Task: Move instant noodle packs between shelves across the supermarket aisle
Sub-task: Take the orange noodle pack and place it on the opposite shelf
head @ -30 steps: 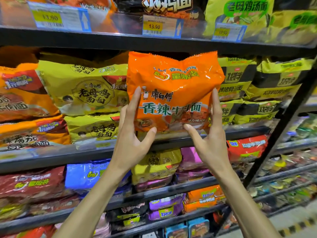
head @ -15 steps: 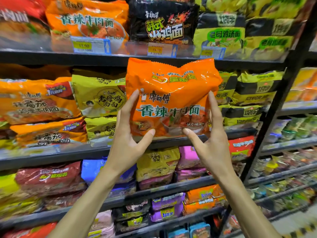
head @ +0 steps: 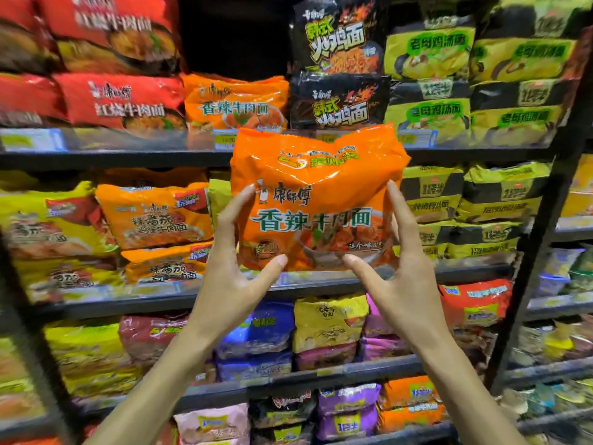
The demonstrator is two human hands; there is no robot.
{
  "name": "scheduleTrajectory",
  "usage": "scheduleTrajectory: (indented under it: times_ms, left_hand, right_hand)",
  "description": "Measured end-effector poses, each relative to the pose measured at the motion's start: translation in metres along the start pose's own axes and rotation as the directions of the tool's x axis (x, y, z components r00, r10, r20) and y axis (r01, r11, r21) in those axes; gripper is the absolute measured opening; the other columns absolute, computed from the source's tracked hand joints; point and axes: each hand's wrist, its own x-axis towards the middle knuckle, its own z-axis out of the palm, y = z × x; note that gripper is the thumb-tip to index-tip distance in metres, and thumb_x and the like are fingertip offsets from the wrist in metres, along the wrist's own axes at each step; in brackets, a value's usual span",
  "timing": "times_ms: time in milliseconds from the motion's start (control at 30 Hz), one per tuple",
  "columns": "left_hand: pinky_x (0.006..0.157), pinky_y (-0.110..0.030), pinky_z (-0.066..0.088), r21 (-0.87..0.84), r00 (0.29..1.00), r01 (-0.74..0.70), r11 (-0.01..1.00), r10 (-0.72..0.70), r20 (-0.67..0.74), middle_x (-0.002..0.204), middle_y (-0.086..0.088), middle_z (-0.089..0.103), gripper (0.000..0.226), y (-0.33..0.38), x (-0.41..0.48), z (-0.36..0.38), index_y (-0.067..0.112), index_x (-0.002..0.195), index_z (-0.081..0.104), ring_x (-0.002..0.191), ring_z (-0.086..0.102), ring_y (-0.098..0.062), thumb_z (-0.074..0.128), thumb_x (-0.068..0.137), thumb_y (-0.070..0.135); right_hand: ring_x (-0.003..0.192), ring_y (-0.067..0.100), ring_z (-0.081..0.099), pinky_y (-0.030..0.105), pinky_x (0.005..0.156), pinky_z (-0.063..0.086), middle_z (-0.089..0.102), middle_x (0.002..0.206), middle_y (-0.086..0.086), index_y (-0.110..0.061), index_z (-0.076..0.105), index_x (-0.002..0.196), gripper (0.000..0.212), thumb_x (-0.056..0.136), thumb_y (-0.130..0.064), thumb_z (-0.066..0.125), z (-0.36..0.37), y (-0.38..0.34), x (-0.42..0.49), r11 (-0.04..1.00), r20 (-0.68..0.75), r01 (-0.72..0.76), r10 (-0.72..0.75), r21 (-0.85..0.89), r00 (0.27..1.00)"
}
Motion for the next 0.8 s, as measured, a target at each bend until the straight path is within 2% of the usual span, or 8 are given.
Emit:
scheduleTrajectory:
  times_ms: [133, 267, 300, 433, 500, 567, 700, 800]
  left_hand:
    - [0.117, -0.024, 0.039, -0.002, 0.998, -0.026, 1.0, 0.026, -0.055, 0.153, 0.035, 0.035, 0.088, 0.001, 0.018, -0.033, 0.034, 0.154, 0.029, 0.143, 0.039, 0.005, 0.077, 0.087, 0.005]
    - [0.118, -0.044, 0.041, 0.008, 0.991, -0.091, 0.996, 0.091, -0.103, 0.159, 0.016, 0.036, 0.087, -0.008, 0.042, -0.071, 0.035, 0.156, 0.029, 0.147, 0.041, -0.01, 0.077, 0.087, 0.01]
    - [0.118, -0.041, 0.041, 0.015, 0.988, -0.104, 0.994, 0.105, -0.114, 0.159, 0.017, 0.036, 0.087, -0.009, 0.051, -0.081, 0.035, 0.156, 0.029, 0.147, 0.04, -0.009, 0.076, 0.088, 0.009]
    - [0.112, -0.003, 0.026, 0.114, 0.972, -0.172, 0.979, 0.187, -0.143, 0.149, 0.043, 0.032, 0.088, -0.015, 0.089, -0.114, 0.031, 0.156, 0.03, 0.14, 0.03, 0.019, 0.076, 0.087, 0.001]
    - [0.11, 0.0, 0.024, 0.142, 0.966, -0.199, 0.97, 0.218, -0.138, 0.141, 0.054, 0.031, 0.087, -0.02, 0.108, -0.126, 0.029, 0.155, 0.032, 0.136, 0.029, 0.026, 0.077, 0.086, 0.0]
    - [0.114, -0.009, 0.031, 0.13, 0.962, -0.214, 0.968, 0.232, -0.141, 0.146, 0.047, 0.035, 0.087, -0.026, 0.126, -0.136, 0.03, 0.155, 0.032, 0.14, 0.033, 0.018, 0.077, 0.086, 0.001]
    - [0.117, -0.046, 0.042, 0.098, 0.942, -0.285, 0.953, 0.298, -0.152, 0.161, 0.015, 0.035, 0.088, -0.04, 0.158, -0.151, 0.027, 0.158, 0.027, 0.147, 0.041, -0.014, 0.074, 0.088, 0.001]
    - [0.12, -0.037, 0.039, 0.135, 0.923, -0.328, 0.935, 0.347, -0.165, 0.157, 0.017, 0.038, 0.087, -0.043, 0.184, -0.159, 0.022, 0.158, 0.028, 0.146, 0.039, -0.004, 0.074, 0.087, 0.0]
  right_hand:
    - [0.143, 0.003, 0.034, 0.035, 0.115, 0.037, 0.023, 0.141, -0.053, -0.051, 0.013, 0.156, 0.099, 0.088, -0.019, 0.077, 0.017, -0.022, 0.023, 0.998, -0.02, 0.068, -0.068, 0.005, 0.997]
    - [0.14, -0.004, 0.034, 0.026, 0.112, 0.035, 0.02, 0.136, -0.059, -0.051, 0.012, 0.155, 0.1, 0.087, -0.018, 0.077, 0.044, -0.042, 0.058, 0.99, -0.038, 0.143, -0.142, 0.015, 0.989]
    - [0.138, -0.006, 0.034, 0.025, 0.111, 0.035, 0.02, 0.135, -0.06, -0.051, 0.013, 0.155, 0.099, 0.087, -0.018, 0.077, 0.052, -0.046, 0.068, 0.988, -0.046, 0.152, -0.151, 0.03, 0.988]
    - [0.141, -0.008, 0.032, 0.034, 0.117, 0.034, 0.023, 0.144, -0.052, -0.048, 0.016, 0.156, 0.099, 0.086, -0.016, 0.078, 0.08, -0.062, 0.11, 0.973, -0.087, 0.217, -0.21, 0.078, 0.974]
    - [0.145, -0.005, 0.03, 0.036, 0.121, 0.031, 0.027, 0.154, -0.037, -0.045, 0.018, 0.156, 0.097, 0.086, -0.014, 0.077, 0.091, -0.067, 0.129, 0.968, -0.109, 0.236, -0.226, 0.085, 0.968]
    - [0.144, -0.005, 0.031, 0.029, 0.121, 0.029, 0.031, 0.158, -0.023, -0.036, 0.022, 0.158, 0.095, 0.085, -0.009, 0.077, 0.099, -0.07, 0.148, 0.965, -0.133, 0.252, -0.24, 0.079, 0.962]
    - [0.141, -0.006, 0.033, 0.007, 0.112, 0.025, 0.034, 0.151, -0.023, -0.024, 0.026, 0.157, 0.093, 0.082, 0.0, 0.075, 0.114, -0.075, 0.183, 0.947, -0.169, 0.319, -0.31, 0.031, 0.936]
    - [0.141, 0.0, 0.036, 0.015, 0.116, 0.029, 0.036, 0.154, -0.015, -0.025, 0.024, 0.158, 0.093, 0.084, -0.001, 0.074, 0.118, -0.076, 0.21, 0.938, -0.164, 0.343, -0.333, 0.036, 0.928]
